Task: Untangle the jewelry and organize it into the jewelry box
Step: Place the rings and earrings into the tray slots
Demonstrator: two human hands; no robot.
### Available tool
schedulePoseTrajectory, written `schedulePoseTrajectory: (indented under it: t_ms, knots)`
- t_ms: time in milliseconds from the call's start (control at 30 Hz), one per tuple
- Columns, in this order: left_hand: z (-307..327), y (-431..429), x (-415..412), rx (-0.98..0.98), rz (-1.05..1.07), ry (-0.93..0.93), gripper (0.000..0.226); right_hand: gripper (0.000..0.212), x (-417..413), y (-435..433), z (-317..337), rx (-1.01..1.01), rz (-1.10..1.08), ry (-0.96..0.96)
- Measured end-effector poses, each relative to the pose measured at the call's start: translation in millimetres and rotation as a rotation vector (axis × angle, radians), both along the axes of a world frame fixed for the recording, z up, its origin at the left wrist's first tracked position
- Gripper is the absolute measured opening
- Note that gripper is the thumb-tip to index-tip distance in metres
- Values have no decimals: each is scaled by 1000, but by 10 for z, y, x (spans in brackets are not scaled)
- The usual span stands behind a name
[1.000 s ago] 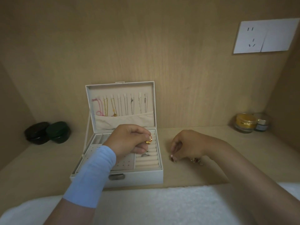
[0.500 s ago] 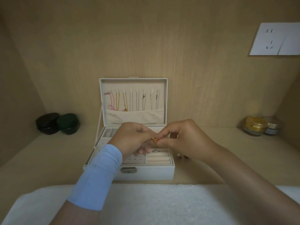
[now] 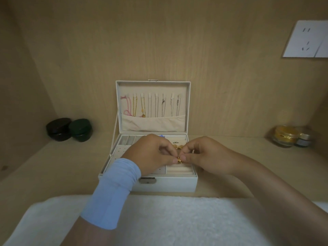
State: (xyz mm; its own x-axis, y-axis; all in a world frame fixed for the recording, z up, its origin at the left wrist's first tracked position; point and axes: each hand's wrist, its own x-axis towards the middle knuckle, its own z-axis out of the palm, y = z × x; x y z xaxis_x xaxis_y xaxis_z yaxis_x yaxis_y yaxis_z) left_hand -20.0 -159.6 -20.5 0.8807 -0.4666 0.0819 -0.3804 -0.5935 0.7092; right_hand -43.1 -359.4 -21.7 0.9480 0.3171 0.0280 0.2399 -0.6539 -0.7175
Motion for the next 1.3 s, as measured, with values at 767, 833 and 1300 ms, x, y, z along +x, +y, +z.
schedulePoseTrajectory:
  t_ms: [767, 833, 1300]
  knots:
    - [-81, -30, 13, 187, 57, -241, 10, 4, -18, 26, -14, -150, 45, -300]
    - [-92, -41, 12, 210, 54, -256, 10, 4, -9, 13, -21, -150, 42, -303]
    - [28, -22, -77, 325, 10, -204, 5, 8, 32, -44, -106, -169, 122, -273]
